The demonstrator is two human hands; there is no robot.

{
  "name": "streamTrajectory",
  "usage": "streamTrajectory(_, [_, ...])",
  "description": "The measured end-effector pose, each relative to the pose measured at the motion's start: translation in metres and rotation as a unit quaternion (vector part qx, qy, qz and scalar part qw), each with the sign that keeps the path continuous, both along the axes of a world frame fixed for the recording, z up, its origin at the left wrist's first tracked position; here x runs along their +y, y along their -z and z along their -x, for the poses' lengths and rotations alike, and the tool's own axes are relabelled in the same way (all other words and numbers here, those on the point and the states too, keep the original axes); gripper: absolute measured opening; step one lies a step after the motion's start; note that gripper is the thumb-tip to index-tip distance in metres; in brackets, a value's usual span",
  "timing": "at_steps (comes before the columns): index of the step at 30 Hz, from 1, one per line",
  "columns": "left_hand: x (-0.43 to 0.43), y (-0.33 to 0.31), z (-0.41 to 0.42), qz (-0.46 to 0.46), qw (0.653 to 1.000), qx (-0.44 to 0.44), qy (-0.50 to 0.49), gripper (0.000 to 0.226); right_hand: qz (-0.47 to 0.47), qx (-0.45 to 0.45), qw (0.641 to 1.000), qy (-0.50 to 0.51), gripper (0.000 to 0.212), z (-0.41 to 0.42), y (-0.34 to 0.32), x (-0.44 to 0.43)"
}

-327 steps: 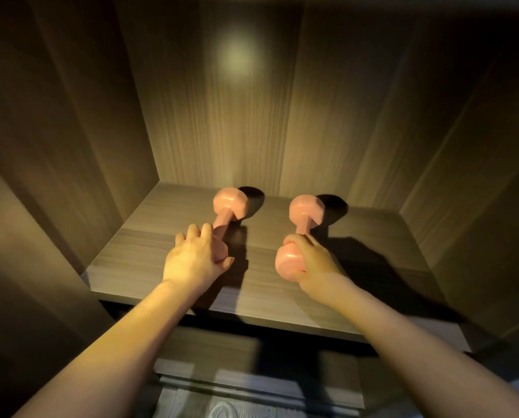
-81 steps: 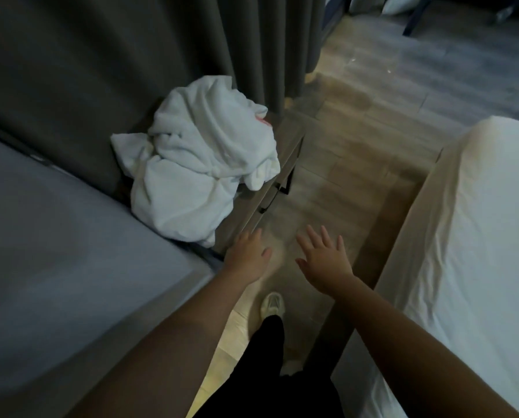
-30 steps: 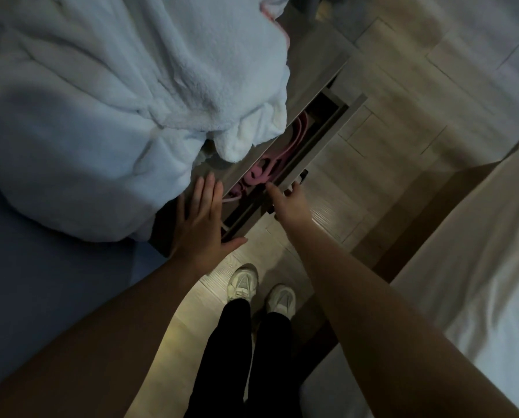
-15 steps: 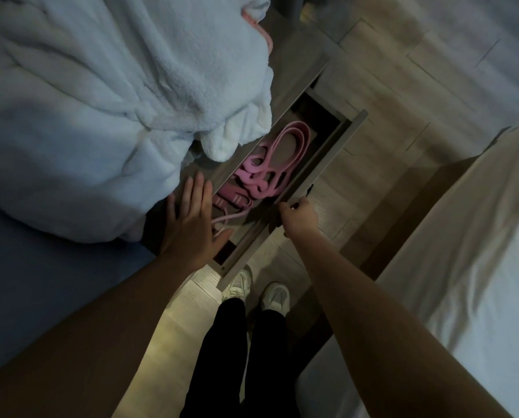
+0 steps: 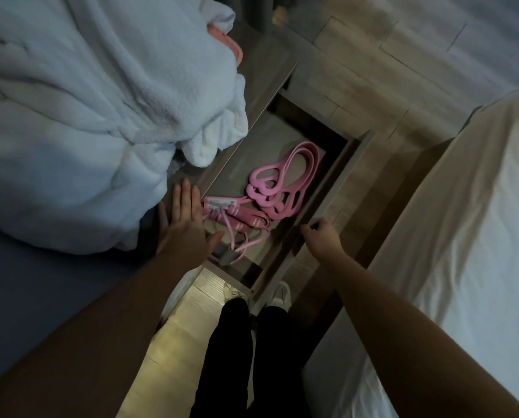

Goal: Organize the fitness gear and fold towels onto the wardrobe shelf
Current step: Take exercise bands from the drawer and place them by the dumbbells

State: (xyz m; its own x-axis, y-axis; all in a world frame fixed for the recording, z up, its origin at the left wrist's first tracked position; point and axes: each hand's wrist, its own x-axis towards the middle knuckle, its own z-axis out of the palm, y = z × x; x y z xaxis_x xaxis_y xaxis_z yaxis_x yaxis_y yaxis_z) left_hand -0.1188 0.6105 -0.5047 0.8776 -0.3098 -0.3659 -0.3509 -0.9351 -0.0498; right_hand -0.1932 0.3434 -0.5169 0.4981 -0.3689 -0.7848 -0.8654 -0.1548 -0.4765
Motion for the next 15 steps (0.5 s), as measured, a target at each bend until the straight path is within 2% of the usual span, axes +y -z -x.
streamTrajectory(5, [-0.001,-0.002,-0.001,0.013,1.000,0.009,-0.007,0.099,-0.010,0.025,1.000,0.001,0.007,0.005,-0.005,-0.007])
streamTrajectory(15, [-0.005,-0.005,-0.001,0.025,0.999,0.016,-0.027,0.102,-0.017,0.036,0.999,0.026,0.003,0.021,-0.018,-0.015])
